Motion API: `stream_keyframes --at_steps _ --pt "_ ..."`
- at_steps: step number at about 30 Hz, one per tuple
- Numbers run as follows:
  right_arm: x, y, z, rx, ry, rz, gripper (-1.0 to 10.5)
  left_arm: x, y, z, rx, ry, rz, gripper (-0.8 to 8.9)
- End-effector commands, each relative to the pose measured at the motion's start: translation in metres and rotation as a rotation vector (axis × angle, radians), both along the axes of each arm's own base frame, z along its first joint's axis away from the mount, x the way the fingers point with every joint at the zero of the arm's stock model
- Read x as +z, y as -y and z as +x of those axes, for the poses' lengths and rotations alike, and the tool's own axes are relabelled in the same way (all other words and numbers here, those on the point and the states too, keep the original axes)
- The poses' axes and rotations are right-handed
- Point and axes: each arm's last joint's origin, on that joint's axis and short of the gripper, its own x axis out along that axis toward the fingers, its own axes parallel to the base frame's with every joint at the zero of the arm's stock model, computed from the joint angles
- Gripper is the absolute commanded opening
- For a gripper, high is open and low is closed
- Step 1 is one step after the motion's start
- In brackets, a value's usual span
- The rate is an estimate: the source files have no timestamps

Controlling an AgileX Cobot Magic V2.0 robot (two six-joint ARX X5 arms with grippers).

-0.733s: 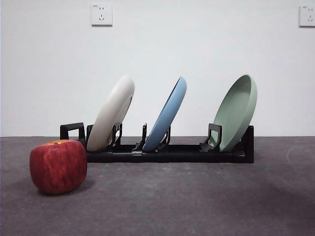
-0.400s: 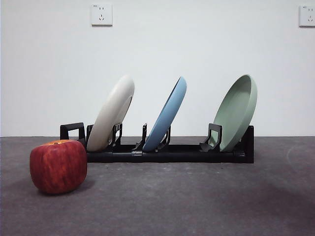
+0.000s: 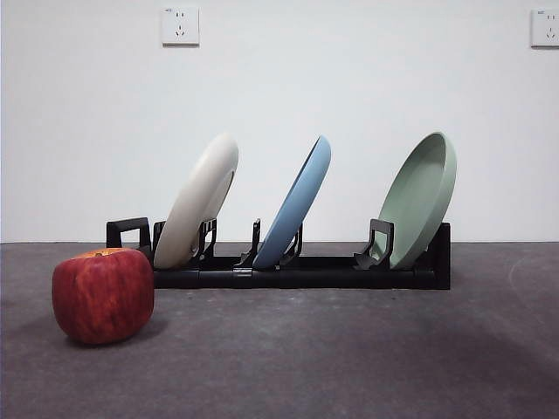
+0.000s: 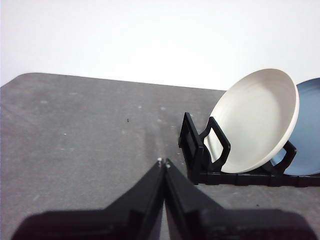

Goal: Take the yellow plate from the plate rack,put the plate on the table,take the apple from the table,put the apple in the plate

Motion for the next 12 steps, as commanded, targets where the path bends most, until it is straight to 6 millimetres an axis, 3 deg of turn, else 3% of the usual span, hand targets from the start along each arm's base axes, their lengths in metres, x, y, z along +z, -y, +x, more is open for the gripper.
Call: stream_keyframes --at_steps 1,4,12 --pt "0.019 -0.002 0.009 0.005 -0.021 0.008 -0.1 0.015 0.000 0.008 -0.005 -0.029 -0.013 -0.07" --pt "0.044 -0.005 0.026 0.038 -0.057 -0.010 -0.1 0.037 0.002 0.028 -0.058 -0.103 -0.019 -0.07" --pt "0.073 -0.015 0.060 0.200 -0.210 -0.049 0.0 0.075 0.009 0.082 -0.295 -0.228 -0.076 -0.07"
